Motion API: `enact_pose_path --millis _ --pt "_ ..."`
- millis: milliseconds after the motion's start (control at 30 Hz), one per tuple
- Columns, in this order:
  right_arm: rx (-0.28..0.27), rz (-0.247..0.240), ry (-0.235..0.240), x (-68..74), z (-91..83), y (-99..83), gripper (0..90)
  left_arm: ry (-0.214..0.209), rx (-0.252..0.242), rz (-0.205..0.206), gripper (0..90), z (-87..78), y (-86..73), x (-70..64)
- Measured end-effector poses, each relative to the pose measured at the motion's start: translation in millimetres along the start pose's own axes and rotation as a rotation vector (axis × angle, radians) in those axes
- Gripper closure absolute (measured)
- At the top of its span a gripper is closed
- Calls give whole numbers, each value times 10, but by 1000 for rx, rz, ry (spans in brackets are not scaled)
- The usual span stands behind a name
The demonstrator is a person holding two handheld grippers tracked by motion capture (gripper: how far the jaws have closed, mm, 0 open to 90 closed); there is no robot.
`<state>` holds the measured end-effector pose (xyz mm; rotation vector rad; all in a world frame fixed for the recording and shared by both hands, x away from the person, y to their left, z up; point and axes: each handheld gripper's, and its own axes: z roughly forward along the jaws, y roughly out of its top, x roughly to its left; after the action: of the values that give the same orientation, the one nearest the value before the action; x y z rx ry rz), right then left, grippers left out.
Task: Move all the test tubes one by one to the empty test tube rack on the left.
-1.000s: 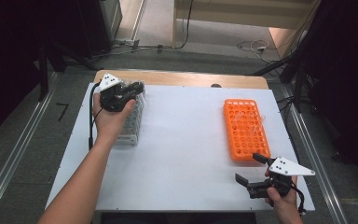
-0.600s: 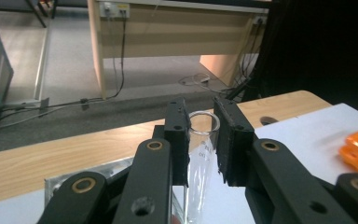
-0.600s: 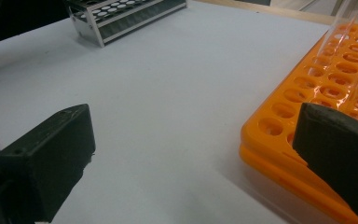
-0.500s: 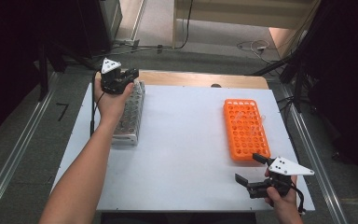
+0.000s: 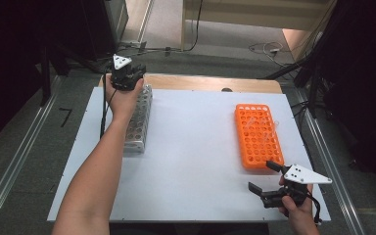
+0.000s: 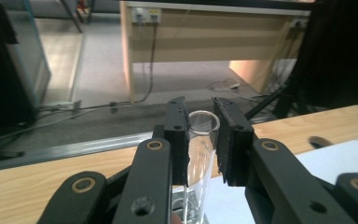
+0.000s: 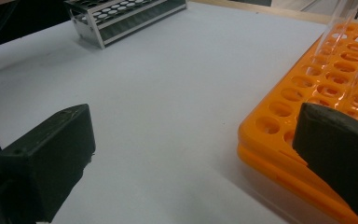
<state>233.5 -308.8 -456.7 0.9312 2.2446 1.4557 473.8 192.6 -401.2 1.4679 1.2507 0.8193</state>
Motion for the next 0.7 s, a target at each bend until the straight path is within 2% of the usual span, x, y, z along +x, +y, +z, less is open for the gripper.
enact_pose_path --millis 133,300,400,567,700 --pt "0 -1 8 2 1 0 0 11 5 4 752 54 -39 6" --pt "-2 -1 10 -2 1 1 0 24 50 9 751 98 -93 3" --pt "-2 -1 11 -5 1 1 0 15 59 16 751 112 -100 -2" --pt "0 -1 10 5 8 4 0 4 107 -4 750 158 -149 30" --pt "0 -3 12 10 13 4 0 0 125 -2 749 183 -174 29"
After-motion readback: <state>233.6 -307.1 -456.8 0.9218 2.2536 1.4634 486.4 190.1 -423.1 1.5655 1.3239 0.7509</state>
